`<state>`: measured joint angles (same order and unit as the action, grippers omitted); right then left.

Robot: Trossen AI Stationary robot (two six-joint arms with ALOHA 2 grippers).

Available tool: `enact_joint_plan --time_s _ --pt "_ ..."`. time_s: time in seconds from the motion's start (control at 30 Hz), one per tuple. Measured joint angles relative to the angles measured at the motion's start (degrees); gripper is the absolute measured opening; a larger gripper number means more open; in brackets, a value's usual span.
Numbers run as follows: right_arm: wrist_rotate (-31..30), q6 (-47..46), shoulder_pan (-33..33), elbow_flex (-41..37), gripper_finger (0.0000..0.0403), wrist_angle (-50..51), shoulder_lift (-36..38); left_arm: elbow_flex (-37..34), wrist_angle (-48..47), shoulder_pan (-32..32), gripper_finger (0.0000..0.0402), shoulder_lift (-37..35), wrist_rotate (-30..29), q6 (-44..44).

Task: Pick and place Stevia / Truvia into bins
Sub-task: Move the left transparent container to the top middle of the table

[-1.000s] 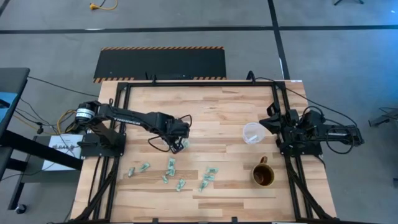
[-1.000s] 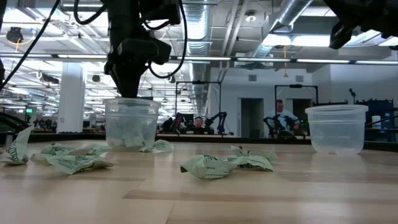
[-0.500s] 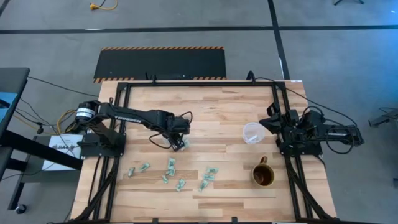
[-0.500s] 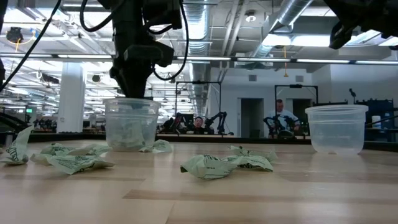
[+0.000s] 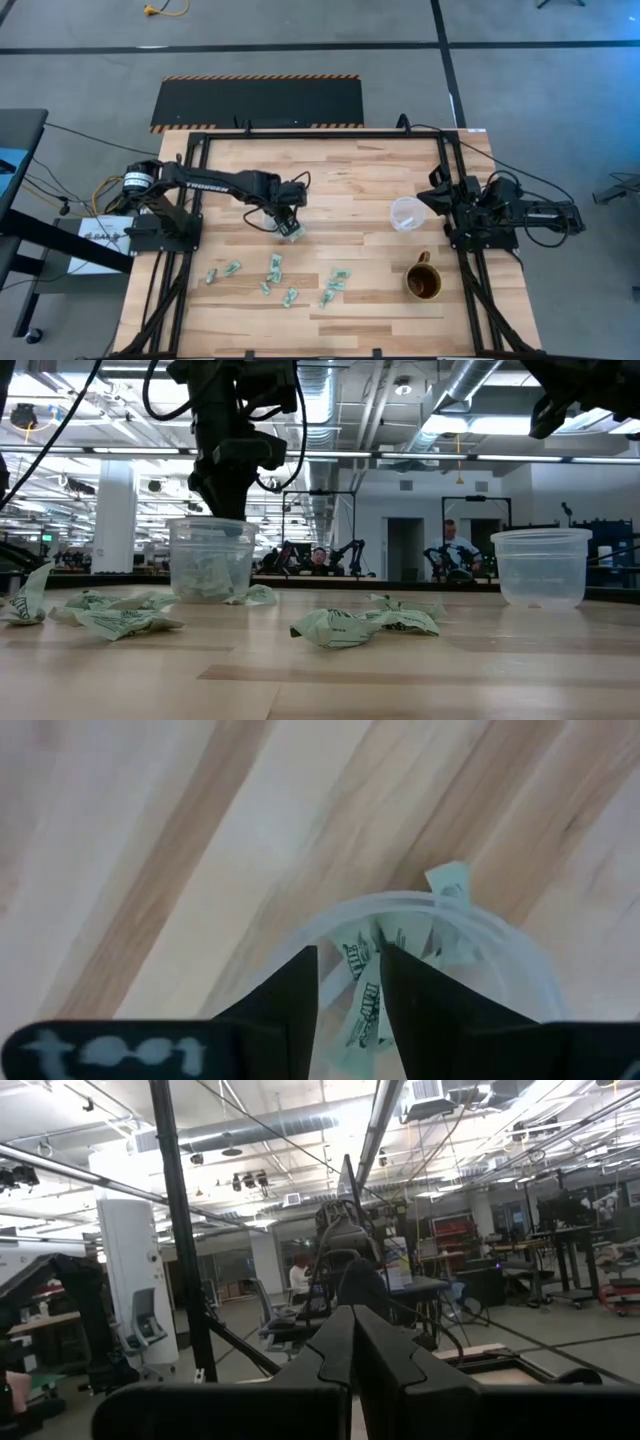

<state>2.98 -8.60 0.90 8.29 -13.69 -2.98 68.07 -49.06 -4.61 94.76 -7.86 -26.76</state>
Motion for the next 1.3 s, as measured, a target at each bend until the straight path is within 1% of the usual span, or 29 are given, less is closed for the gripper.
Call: enact_joint_plan --time_s 0.37,1.3 --pt "0.00 0.00 -0.01 0.00 0.0000 0.00 0.00 0.00 0.27 -3.08 0.0091 0.02 -0.09 2.10" --pt "0.00 0.00 -0.01 0.00 0.0000 -0.01 0.00 0.02 8.21 -13.48 0.0087 0.02 -0.09 9.58"
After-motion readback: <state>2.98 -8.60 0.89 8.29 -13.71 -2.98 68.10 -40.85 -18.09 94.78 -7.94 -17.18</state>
